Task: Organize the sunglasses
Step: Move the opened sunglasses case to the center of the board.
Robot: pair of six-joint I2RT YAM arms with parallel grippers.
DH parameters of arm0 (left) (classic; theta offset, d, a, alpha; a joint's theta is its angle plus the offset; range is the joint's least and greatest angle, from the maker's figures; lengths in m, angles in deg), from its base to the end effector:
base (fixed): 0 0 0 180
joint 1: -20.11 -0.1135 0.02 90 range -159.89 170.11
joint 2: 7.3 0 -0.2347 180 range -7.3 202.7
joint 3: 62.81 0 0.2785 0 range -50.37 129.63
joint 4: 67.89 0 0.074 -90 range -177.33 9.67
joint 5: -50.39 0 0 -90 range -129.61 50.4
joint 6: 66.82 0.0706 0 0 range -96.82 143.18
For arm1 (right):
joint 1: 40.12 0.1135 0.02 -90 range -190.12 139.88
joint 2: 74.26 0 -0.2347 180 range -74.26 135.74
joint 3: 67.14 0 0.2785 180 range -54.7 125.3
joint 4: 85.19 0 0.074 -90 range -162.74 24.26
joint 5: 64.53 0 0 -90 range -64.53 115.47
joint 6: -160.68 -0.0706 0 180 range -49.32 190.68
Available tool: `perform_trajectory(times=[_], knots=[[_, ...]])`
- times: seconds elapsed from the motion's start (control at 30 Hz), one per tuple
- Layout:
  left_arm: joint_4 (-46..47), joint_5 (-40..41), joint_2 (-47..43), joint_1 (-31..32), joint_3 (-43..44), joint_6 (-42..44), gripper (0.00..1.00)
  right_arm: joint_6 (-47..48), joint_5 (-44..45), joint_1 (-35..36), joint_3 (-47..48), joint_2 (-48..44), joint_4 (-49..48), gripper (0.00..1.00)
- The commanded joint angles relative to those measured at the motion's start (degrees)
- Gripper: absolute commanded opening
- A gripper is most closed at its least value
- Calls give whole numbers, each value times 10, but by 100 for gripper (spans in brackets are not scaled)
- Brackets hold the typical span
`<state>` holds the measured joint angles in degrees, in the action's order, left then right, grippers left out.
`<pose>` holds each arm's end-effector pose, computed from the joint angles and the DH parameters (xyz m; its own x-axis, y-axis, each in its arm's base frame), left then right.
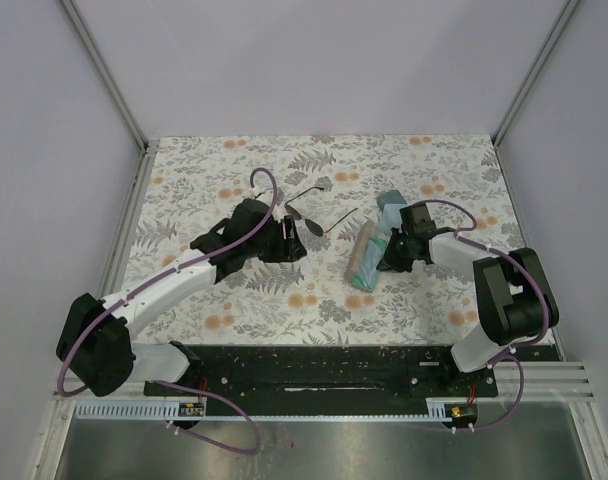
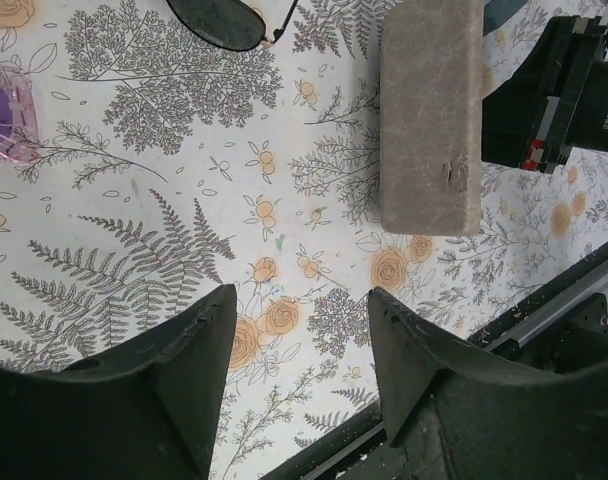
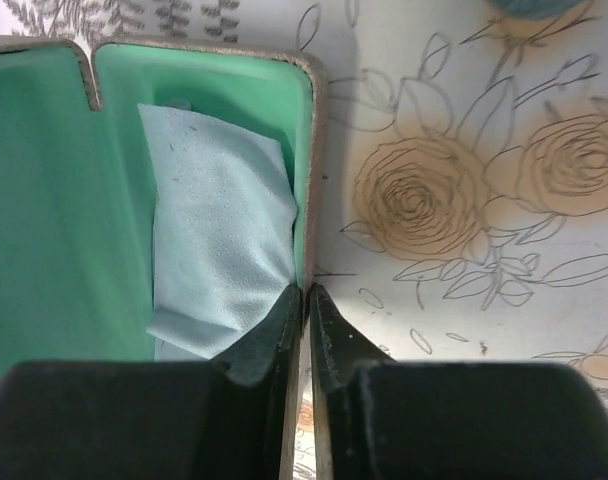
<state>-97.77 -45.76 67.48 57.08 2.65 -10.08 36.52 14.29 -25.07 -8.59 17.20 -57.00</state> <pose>0.2710 -0.2135 0.2037 -0.7866 -0.0904 -0.6109 0.2785 0.8309 -0.4816 0.3142 0.0987 0.0714 -0.8934 0.3302 -0.3046 0.1891 0.8914 0.4118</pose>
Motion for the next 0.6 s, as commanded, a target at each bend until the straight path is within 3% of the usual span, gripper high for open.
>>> perform_trajectory(times=[0.0,0.1,0.2,0.37,0.4,0.5,0.57], knots=[[29,-28,-30,-15,-28,-16,59,15,-24,33,21,-20,2,4],[62,-68,-38,-29,-55,-34,64,21,-14,62,37,-22,20,3],[103,-104,-40,-36,-84,-59,75,22,-2,94,50,-23,25,3],[172,-159,-17,-43,-128,-107,81,20,-4,132,62,-5,22,1],[204,-177,-9,-43,-137,-117,82,19,-3,138,64,2,22,1],[278,-215,13,-44,-170,-162,99,16,0,153,66,12,21,1],[336,-228,32,-44,-187,-189,99,16,2,161,67,16,18,1]])
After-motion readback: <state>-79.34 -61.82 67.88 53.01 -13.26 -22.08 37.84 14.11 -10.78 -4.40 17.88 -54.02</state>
